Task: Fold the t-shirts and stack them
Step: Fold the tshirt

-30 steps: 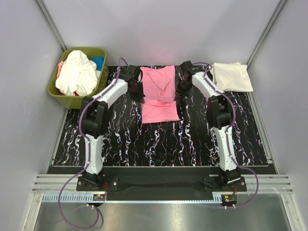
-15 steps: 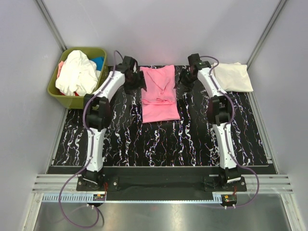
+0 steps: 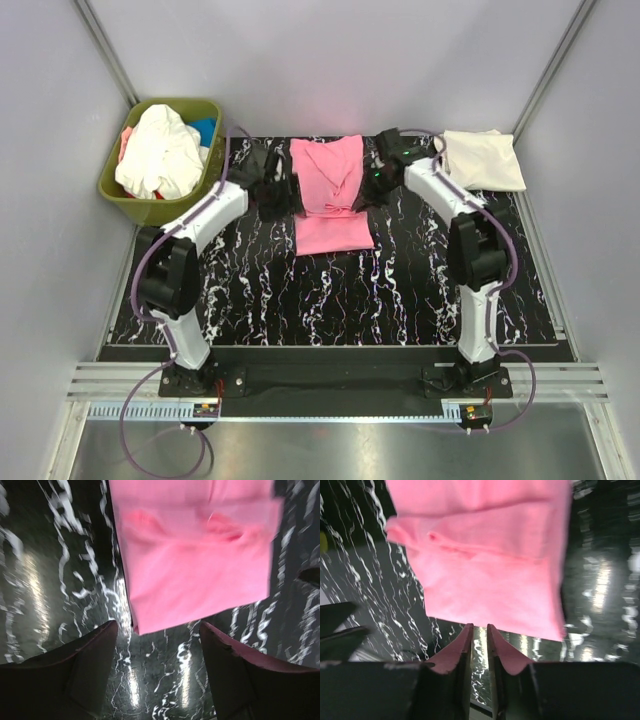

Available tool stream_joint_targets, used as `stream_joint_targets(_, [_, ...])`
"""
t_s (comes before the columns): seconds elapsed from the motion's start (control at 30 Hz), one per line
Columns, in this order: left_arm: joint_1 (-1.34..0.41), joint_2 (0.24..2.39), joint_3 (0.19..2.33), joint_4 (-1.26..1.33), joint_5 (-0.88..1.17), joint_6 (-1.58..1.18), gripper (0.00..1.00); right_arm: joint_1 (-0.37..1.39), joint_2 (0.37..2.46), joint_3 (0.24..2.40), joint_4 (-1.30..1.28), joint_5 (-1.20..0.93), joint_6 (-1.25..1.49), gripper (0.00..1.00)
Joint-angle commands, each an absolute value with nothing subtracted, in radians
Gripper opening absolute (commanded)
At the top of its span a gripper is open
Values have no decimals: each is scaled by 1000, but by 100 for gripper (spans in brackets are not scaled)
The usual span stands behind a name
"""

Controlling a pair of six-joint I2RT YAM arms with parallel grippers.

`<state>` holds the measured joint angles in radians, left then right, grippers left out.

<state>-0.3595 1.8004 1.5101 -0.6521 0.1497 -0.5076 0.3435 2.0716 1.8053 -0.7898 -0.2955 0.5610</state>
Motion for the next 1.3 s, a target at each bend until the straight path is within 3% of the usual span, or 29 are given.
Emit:
stream_joint_targets(0.0, [-387,1757,1352,-535,181,-532,70,425,2140,1847,-787,-308,546,23])
stream_joint_targets(0.1, [-388,1701,1282,-567,187,-496,66,443,2204,1905,-808,-293,555,18])
stream_joint_targets(0.33, [-387,1534,1370,-810,61,-338,66,445,2434,2201,-963,-232,522,14])
stream_joint_targets(0.53, [-380,1398,1284,-827,31,-327,66,413,2632,2561,-1101,-127,492,17])
stream_joint_targets(0.63, [-380,1375,1204,-769,73,-363,65,362,2718,2795,-1141,-104,489,24])
stream_joint_targets(0.73, [-382,1382,1163,-700,126,-402,64,327,2623,2694,-994,-127,476,32])
stream_joint_targets(0.83, [-388,1419,1161,-643,150,-431,61,322,2493,2565,-919,-121,433,32])
stream_joint_targets(0.93, [-397,1472,1172,-585,188,-462,58,324,2349,2395,-891,-150,425,25])
stream_joint_targets(0.97, [-400,1486,1173,-566,204,-472,55,322,2253,2240,-844,-162,434,19])
stream_joint_targets(1.07, [-417,1563,1180,-494,256,-526,51,324,2063,1873,-682,-283,512,14])
stream_joint_targets(1.17, [-433,1618,1200,-450,290,-545,48,325,1964,1621,-576,-357,540,11])
stream_joint_targets(1.27, [-440,1678,1218,-419,308,-564,45,324,1966,1514,-551,-417,535,5])
